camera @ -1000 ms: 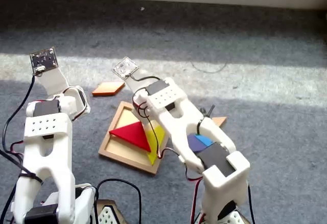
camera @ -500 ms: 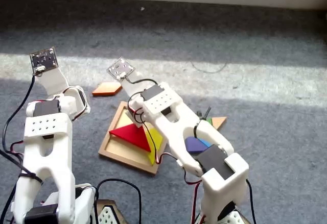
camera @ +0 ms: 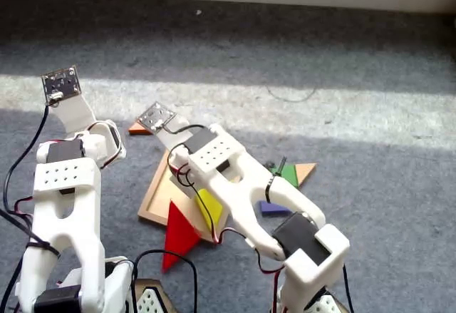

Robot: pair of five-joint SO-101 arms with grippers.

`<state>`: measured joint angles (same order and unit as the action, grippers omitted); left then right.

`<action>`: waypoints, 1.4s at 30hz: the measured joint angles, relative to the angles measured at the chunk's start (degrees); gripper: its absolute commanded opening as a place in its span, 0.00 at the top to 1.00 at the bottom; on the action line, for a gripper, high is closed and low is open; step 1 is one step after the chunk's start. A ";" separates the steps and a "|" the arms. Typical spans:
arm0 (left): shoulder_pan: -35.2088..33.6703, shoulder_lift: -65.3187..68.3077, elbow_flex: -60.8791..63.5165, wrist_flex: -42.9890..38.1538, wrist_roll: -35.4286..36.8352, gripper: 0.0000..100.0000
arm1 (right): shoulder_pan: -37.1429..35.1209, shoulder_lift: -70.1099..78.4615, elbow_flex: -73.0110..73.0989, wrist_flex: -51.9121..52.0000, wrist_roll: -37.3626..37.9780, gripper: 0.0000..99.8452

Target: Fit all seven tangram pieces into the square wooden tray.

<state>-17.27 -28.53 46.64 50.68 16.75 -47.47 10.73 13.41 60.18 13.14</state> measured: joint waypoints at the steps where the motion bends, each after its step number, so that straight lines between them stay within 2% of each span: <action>1: 0.00 0.00 0.00 0.00 0.00 0.82 | 0.00 -0.62 0.00 0.00 0.00 0.89; 11: -0.09 0.00 0.00 0.00 0.00 0.82 | 1.85 -7.74 0.00 5.01 0.00 0.89; 16: -2.90 0.00 0.00 0.00 0.00 0.82 | 1.76 -13.36 3.43 6.42 -0.97 0.89; 25: -5.36 0.00 0.00 0.00 1.85 0.82 | -7.65 -17.49 12.13 2.64 -5.98 0.89; 35: -9.76 0.00 0.00 0.00 4.48 0.82 | -12.48 -17.49 13.36 -0.97 -11.08 0.89; 42: -11.60 0.00 0.00 0.00 5.63 0.82 | -13.10 -17.49 13.54 -1.05 -14.68 0.89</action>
<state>-28.88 -28.53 46.64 50.68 22.37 -60.57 -6.77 26.95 59.12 -1.54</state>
